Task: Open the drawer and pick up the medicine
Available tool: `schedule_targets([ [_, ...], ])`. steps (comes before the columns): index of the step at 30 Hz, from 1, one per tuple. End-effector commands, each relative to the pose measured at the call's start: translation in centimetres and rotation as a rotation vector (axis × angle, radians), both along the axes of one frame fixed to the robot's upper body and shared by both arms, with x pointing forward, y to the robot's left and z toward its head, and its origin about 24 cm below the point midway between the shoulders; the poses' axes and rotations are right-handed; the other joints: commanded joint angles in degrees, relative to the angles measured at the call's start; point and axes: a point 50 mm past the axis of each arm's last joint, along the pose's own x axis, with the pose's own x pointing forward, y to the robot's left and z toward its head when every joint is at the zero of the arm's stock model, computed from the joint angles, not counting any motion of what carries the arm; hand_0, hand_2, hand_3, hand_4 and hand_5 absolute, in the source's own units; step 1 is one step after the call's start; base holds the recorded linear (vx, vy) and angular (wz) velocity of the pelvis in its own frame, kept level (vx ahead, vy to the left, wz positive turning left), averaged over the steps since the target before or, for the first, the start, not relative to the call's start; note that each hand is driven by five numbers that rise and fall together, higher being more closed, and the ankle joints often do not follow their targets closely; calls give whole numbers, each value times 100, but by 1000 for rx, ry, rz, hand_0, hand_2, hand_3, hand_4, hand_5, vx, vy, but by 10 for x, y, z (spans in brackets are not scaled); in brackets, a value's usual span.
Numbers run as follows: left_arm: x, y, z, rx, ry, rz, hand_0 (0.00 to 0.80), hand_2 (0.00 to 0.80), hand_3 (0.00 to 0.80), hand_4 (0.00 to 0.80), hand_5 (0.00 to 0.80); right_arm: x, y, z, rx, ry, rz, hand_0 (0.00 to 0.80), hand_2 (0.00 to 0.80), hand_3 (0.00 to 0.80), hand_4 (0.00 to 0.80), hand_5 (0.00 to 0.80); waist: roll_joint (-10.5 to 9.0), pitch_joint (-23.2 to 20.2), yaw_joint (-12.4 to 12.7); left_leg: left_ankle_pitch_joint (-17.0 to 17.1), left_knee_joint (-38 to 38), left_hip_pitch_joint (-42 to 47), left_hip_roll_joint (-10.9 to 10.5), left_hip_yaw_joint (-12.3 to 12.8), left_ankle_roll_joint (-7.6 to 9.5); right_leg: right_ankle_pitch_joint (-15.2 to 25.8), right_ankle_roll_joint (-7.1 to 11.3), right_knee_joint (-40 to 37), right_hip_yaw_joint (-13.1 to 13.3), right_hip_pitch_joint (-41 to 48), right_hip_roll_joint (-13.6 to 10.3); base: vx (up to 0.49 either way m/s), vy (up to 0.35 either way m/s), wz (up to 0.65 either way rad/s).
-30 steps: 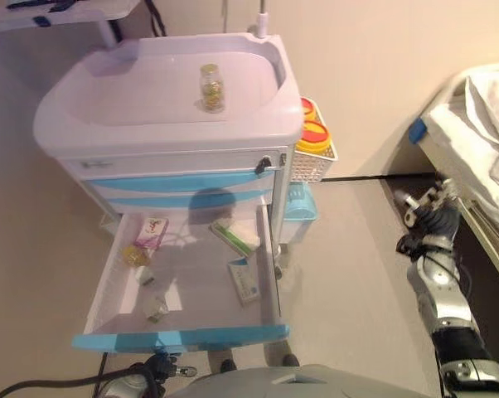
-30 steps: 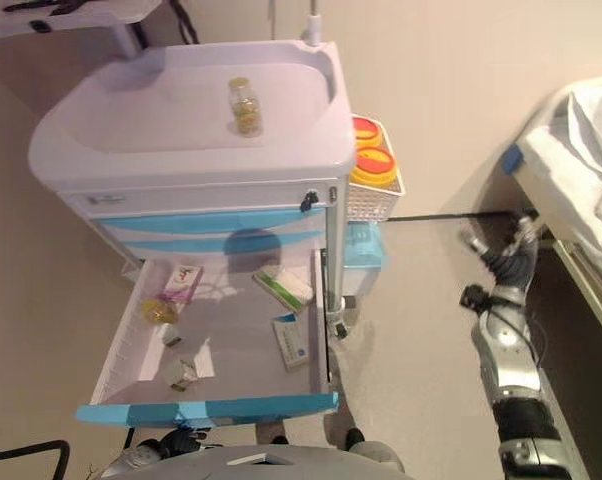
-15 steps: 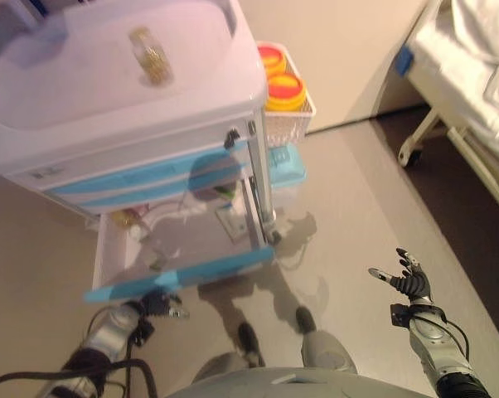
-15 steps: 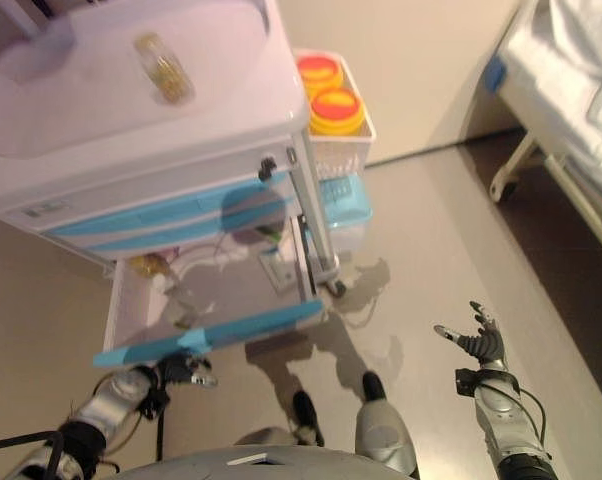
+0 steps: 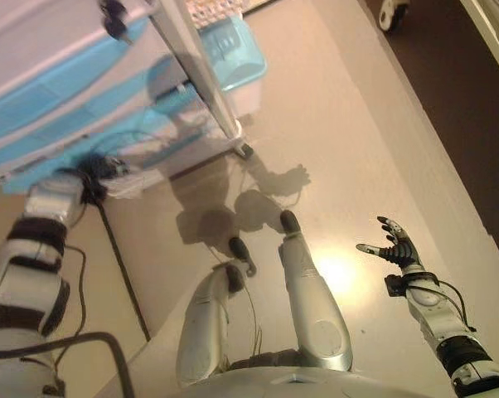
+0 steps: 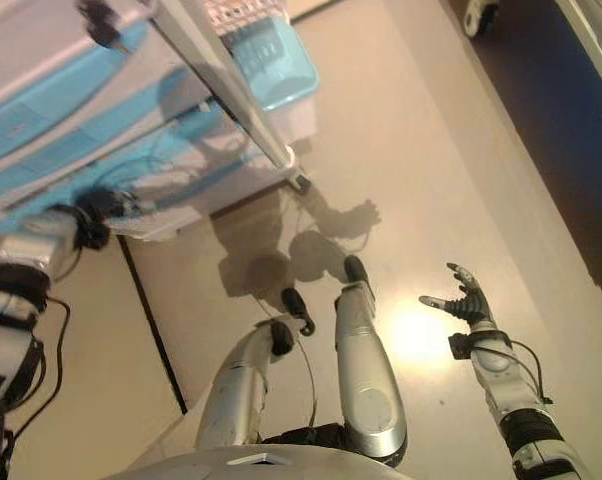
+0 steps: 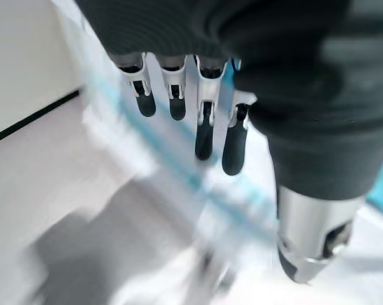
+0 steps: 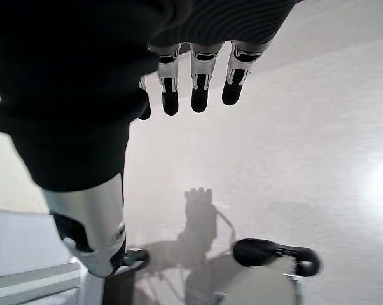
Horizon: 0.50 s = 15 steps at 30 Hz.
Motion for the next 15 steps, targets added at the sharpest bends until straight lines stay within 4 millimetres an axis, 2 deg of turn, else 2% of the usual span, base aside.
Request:
schedule_targets([
  [1, -19, 45, 82, 136, -364, 311, 0, 0, 0, 0, 0, 0, 12, 1, -12, -38, 79, 0, 0, 0, 0, 0, -163, -301, -302, -975, 1216, -268, -217, -210, 140, 89, -147, -515, -339, 206, 11, -12, 39, -19],
  [4, -13, 34, 85, 174, -423, 314, 0, 0, 0, 0, 0, 1, 17, -1, 0, -36, 87, 0, 0, 0, 0, 0, -206, -323, -261, -952, 1117, -232, -230, -199, 128, 120, -154, -549, -319, 179, 53, -4, 5, -13],
  [9, -8, 19, 66, 132, -437, 249, 0, 0, 0, 0, 0, -1, 23, -5, 3, -27, 95, 0, 0, 0, 0, 0, -216, -371, -163, -958, 832, -7, -305, -233, 139, 180, -99, -676, -320, 320, 19, 7, -7, 3],
  [13, -8, -4, 21, -57, -439, 94, 0, 0, 0, 0, 0, -5, 29, -12, 8, -15, 100, 0, 0, 0, 0, 0, -170, -428, 56, -874, 260, 447, -439, -368, 141, 268, -10, -974, -375, 658, -65, 42, -75, 2],
  [15, -16, -20, -15, -151, -415, -16, 0, 0, 0, 0, 0, -8, 31, -17, 29, 1, 78, 0, 0, 0, 0, 0, -139, -500, 259, -732, -100, 753, -519, -498, 111, 315, 23, -1220, -480, 980, -165, 50, -163, 10],
])
